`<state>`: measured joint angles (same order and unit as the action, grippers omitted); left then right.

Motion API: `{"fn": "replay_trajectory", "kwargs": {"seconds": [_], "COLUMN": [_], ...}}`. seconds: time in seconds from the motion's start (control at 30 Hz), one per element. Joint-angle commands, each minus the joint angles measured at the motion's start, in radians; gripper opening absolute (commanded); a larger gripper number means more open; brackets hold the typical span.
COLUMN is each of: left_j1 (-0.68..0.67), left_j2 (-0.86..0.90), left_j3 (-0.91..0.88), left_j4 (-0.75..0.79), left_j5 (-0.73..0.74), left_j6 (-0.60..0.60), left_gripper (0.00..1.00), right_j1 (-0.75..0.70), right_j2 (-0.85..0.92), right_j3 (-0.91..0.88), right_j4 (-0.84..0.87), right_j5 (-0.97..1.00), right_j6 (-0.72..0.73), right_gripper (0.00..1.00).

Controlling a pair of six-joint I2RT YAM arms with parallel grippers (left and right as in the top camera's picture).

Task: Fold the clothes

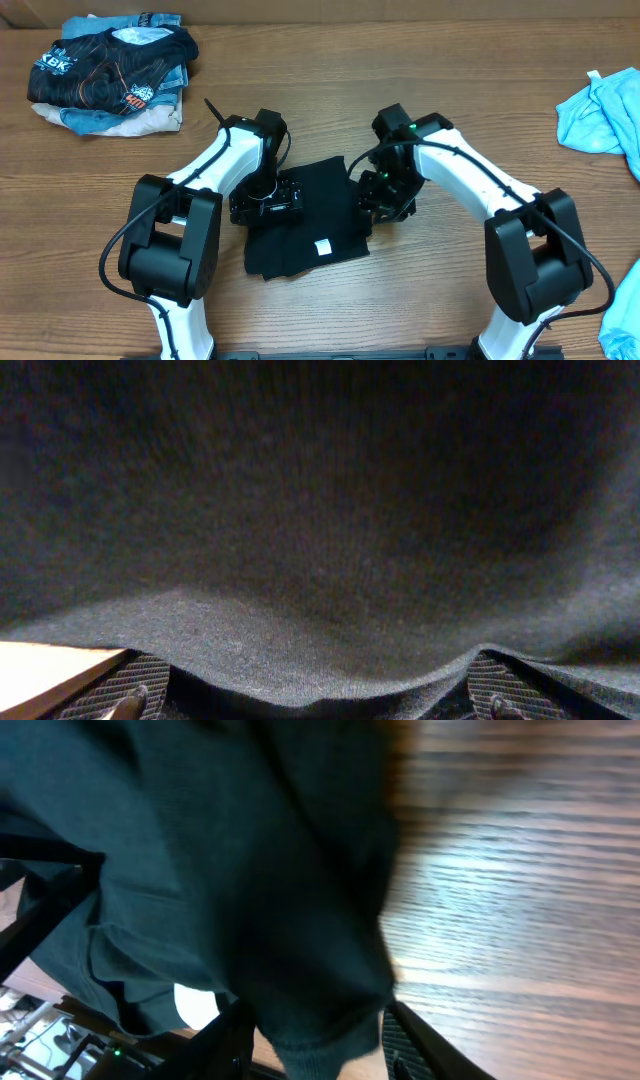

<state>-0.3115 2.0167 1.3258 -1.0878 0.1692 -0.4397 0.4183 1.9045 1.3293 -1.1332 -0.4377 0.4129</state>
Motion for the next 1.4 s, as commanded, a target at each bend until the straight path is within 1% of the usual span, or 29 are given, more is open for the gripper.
{"fn": "replay_trajectory", "kwargs": {"seconds": [0.0, 0.07, 0.1, 0.13, 0.33, 0.6, 0.77, 1.0, 1.03, 1.07, 1.1, 1.2, 1.37], "left_j1": [0.011, 0.011, 0.011, 0.011, 0.024, 0.102, 0.122, 0.123, 0.123, 0.123, 0.123, 0.123, 0.123], "left_j2": [0.037, 0.037, 0.037, 0.037, 0.037, 0.037, 0.037, 0.037, 0.037, 0.037, 0.037, 0.036, 0.035], "left_j3": [0.005, 0.005, 0.005, 0.005, 0.005, 0.005, 0.005, 0.005, 0.005, 0.005, 0.006, 0.010, 0.044], "left_j4": [0.003, 0.000, 0.000, -0.003, -0.017, -0.071, -0.071, -0.064, -0.064, -0.063, -0.063, -0.066, -0.098], "left_j5": [-0.015, -0.017, -0.019, -0.019, -0.023, -0.049, -0.048, -0.049, -0.049, -0.049, -0.049, -0.050, -0.099], "left_j6": [-0.009, 0.001, 0.006, 0.014, 0.036, 0.062, 0.066, 0.066, 0.066, 0.066, 0.066, 0.067, 0.064], "left_gripper": [0.98, 0.98, 0.98, 0.98, 0.98, 0.97, 0.97, 0.98, 0.98, 0.98, 0.98, 0.97, 0.97], "right_j1": [0.006, 0.006, 0.006, 0.006, 0.006, 0.006, 0.009, 0.074, 0.089, 0.105, 0.123, 0.172, 0.164], "right_j2": [-0.012, -0.012, -0.012, -0.012, -0.012, -0.022, -0.031, -0.031, -0.031, -0.031, -0.031, -0.031, -0.031], "right_j3": [-0.037, -0.068, -0.076, -0.079, -0.077, -0.017, -0.002, -0.003, -0.003, -0.003, -0.003, -0.002, 0.021], "right_j4": [0.022, 0.033, 0.033, 0.028, -0.003, -0.208, -0.262, -0.294, -0.293, -0.291, -0.290, -0.280, -0.275], "right_j5": [0.003, 0.017, 0.032, 0.055, 0.087, 0.162, 0.160, 0.116, 0.103, 0.093, 0.090, 0.093, 0.093], "right_j6": [0.015, 0.035, 0.037, 0.037, 0.072, 0.082, 0.077, 0.058, 0.058, 0.058, 0.058, 0.060, 0.063], "right_gripper": [0.36, 0.19, 0.15, 0.04, 0.04, 0.04, 0.04, 0.25, 0.33, 0.46, 0.49, 0.49, 0.45]}}
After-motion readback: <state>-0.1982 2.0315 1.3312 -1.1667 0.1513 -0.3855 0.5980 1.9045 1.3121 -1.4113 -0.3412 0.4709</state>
